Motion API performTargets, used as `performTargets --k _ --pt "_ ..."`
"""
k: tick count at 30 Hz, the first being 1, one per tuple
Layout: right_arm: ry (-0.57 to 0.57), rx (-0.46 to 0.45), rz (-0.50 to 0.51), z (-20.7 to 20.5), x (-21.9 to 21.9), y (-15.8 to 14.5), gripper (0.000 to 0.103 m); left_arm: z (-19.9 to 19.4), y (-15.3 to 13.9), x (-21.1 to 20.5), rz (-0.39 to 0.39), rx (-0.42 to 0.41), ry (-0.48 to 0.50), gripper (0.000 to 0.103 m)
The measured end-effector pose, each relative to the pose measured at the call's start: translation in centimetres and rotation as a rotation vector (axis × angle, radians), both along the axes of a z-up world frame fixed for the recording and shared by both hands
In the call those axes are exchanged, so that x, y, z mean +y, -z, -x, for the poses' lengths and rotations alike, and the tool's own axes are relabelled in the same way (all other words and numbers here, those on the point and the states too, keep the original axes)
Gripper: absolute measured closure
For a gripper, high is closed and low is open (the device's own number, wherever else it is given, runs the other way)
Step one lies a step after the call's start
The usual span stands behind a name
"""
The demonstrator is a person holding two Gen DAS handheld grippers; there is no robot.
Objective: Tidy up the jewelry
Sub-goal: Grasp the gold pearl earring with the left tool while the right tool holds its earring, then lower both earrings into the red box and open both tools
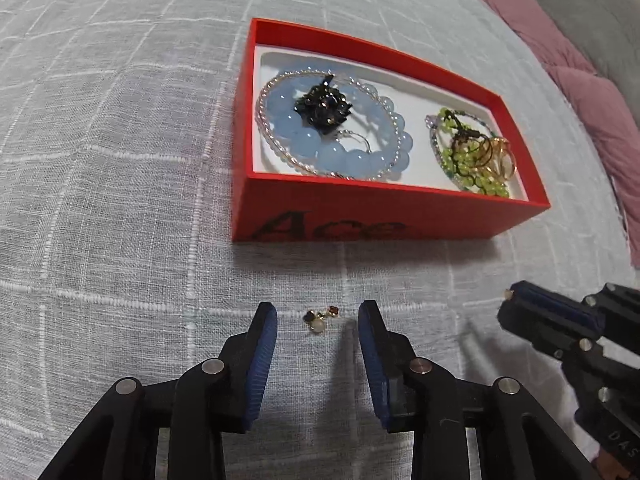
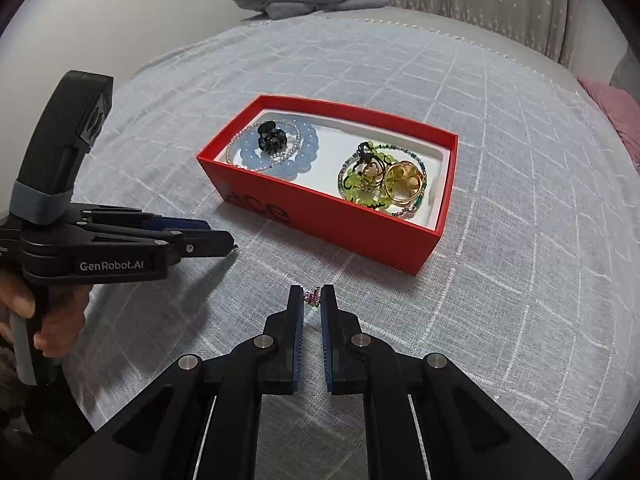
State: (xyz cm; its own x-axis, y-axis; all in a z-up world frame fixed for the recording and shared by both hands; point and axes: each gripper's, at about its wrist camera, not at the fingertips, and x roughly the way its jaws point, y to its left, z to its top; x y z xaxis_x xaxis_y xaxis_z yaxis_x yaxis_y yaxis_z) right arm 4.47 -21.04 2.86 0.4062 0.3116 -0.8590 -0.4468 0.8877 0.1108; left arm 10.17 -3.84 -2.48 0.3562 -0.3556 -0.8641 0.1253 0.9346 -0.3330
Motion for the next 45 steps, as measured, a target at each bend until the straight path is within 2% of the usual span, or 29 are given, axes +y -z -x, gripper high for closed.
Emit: performTargets --k 3,6,8,9,18,27,35,45 --pt "0.013 -0.007 -0.001 -0.2 -0.3 -0.2 0.094 0.0 0.0 -0.4 -0.033 -0.01 -0.013 0.068" --pt "0.028 -0.013 -0.008 -0.4 -0.6 -0.3 0.094 0.1 0.1 -1.0 -0.062 -0.021 -0.025 0.08" --pt "0.032 -0.015 -0.009 -0.4 -0.7 -0.4 0.094 0.0 0.2 -1.1 -0.082 -0.027 -0.035 0.094" --pt "0.033 -0.016 -0.01 -0.4 -0.7 -0.4 0.094 -0.1 0.2 -1.3 -0.084 -0.028 -0.034 0.097" --pt "0.036 -0.022 -0.022 -0.4 -0.9 -0.7 0.094 -0.7 0.0 -0.4 -0.059 -0.025 -0.032 0.097" --pt "0.051 -0.03 -0.057 -0.4 -1.5 -1.3 0.094 -0.4 -3.1 0.7 0.024 -0.085 -0.026 0.097" --pt "0.074 -0.059 -0.109 -0.4 -2.3 -2.4 0.094 -0.4 -5.2 2.2 0.067 -0.142 -0.04 0.097" --pt "0.15 -0.094 -0.194 -1.4 -3.8 -3.5 0.094 -1.6 -6.9 0.3 0.052 -0.191 0.012 0.097"
